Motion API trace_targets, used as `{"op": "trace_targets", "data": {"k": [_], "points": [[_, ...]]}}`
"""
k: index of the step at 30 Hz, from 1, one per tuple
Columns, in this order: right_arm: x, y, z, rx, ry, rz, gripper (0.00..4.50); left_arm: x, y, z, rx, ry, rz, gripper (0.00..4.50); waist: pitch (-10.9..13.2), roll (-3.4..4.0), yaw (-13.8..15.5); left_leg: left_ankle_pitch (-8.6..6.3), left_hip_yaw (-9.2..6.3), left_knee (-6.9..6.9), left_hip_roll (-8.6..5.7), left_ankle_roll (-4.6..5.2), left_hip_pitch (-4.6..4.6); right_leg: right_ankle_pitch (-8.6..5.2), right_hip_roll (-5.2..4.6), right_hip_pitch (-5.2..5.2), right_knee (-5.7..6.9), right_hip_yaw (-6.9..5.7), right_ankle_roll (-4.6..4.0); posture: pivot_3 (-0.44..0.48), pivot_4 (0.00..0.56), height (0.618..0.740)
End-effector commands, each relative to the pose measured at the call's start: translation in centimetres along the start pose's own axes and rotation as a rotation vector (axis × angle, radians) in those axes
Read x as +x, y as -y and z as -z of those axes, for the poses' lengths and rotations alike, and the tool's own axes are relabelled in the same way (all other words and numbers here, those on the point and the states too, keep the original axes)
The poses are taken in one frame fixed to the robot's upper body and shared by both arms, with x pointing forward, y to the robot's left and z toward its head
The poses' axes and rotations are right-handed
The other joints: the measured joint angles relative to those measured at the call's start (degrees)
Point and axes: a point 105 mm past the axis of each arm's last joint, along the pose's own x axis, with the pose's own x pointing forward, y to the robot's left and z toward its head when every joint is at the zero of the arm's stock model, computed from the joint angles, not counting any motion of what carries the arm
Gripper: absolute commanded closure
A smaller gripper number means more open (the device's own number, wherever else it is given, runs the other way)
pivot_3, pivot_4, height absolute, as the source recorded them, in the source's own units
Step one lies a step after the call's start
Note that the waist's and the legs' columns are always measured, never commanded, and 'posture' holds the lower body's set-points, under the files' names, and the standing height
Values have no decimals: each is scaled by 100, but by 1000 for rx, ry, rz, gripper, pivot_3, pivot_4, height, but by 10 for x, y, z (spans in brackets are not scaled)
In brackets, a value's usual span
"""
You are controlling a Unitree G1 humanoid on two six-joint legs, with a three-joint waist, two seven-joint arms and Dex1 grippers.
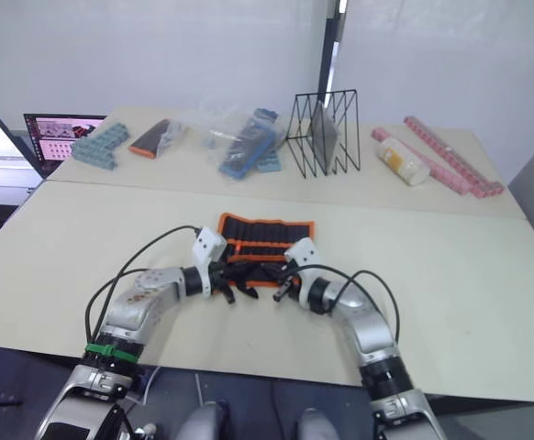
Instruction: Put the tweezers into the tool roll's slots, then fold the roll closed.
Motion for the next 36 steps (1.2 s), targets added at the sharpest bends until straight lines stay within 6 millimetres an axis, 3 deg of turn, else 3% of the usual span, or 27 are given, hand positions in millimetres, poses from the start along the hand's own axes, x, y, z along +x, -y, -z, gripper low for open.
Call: {"op": "trace_targets", "data": {"k": [1,8,14,21,32,36], "points": [[-4,18,3,-20,11,101,4484,-2,-12,4,18,-6,-46,4500,-1,1,1,0,0,0,0,0,2,0,0,2,0,0,0,0,150,734],[-13,31,16,40,34,267,4484,-17,-28,42,7,-79,-126,4500,-26,13,-24,0,1,-3,1,0,18,0,0,13,0,1,0,0,150,734],[-21,41,29,54,-3,351,4484,-27,-41,31,2,13,-193,4500,-32,13,-45,-1,8,-41,4,-1,118,-2,0,100,-34,4,2,0,150,734],[-24,49,30,73,-5,392,4484,-37,-46,20,-5,70,-218,4500,-34,10,-24,-1,8,-43,3,-2,120,-2,0,109,-42,5,2,0,150,734],[-39,54,-27,28,175,331,4484,-53,-43,-29,68,174,-198,4500,-24,9,-3,-1,5,-47,0,-3,73,-2,-4,76,-52,4,2,0,150,734],[-45,51,-39,34,196,296,4484,-55,-40,-39,110,162,-173,4500,-23,10,-15,-1,5,-57,0,-3,65,-1,-3,65,-54,3,1,0,150,734]]}}
